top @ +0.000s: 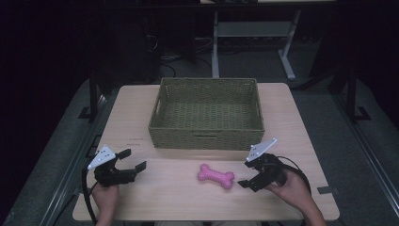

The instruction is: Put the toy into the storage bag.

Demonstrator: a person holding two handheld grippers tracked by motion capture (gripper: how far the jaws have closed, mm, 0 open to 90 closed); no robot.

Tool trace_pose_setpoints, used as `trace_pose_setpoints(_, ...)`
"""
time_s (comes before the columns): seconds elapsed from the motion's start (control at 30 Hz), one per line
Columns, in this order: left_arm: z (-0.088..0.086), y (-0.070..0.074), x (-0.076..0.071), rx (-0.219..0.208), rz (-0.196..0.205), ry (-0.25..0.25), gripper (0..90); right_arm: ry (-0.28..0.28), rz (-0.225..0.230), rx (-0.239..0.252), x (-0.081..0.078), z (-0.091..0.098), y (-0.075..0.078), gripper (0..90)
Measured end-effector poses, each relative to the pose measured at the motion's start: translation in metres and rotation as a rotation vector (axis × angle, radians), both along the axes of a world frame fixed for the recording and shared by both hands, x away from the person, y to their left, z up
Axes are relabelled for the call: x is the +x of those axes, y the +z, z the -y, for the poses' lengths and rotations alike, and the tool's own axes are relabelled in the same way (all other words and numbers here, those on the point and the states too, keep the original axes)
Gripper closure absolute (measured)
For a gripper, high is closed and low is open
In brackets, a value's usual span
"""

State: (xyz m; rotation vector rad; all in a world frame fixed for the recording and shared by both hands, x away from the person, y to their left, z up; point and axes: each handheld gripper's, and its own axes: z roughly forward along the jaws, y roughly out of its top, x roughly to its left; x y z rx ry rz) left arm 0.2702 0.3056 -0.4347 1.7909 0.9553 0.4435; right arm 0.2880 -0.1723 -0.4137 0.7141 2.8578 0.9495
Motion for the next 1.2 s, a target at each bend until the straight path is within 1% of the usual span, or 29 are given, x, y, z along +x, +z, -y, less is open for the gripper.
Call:
trace_pose_setpoints(0.03, 0.000, 0.000, 0.000, -0.001, -0.001, 0.000, 13.9, 0.004, -0.002, 0.002, 0.001, -0.001, 0.000, 22.9)
trace_pose_setpoints(0.13, 0.000, 0.000, 0.000, 0.000, -0.001, -0.002, 13.9, 0.016, -0.002, -0.014, 0.002, -0.005, 0.002, 22.8)
trace_pose_setpoints(0.27, 0.000, 0.000, 0.000, -0.001, 0.000, -0.001, 13.9, 0.032, 0.001, -0.015, 0.006, -0.012, 0.006, 22.4)
trace_pose_setpoints(0.37, 0.000, 0.000, 0.000, -0.001, 0.001, -0.003, 13.9, 0.035, -0.006, -0.007, 0.007, -0.014, 0.007, 22.4)
trace_pose_setpoints(0.43, 0.000, 0.000, -0.001, 0.001, 0.001, -0.004, 13.9, 0.049, -0.008, -0.020, 0.009, -0.018, 0.008, 22.4)
trace_pose_setpoints(0.57, 0.000, 0.000, -0.001, -0.001, 0.003, -0.004, 13.9, 0.071, -0.008, -0.028, 0.012, -0.025, 0.012, 22.4)
trace_pose_setpoints(0.67, 0.000, 0.000, -0.001, -0.001, 0.004, -0.004, 13.9, 0.072, -0.008, -0.020, 0.013, -0.026, 0.014, 22.4)
trace_pose_setpoints(1.13, -0.001, 0.000, 0.000, -0.003, 0.005, -0.002, 13.9, 0.095, -0.018, -0.044, 0.019, -0.038, 0.018, 22.4)
trace_pose_setpoints(1.2, -0.001, 0.000, 0.000, -0.002, 0.004, -0.002, 13.9, 0.104, -0.018, -0.038, 0.020, -0.040, 0.019, 22.4)
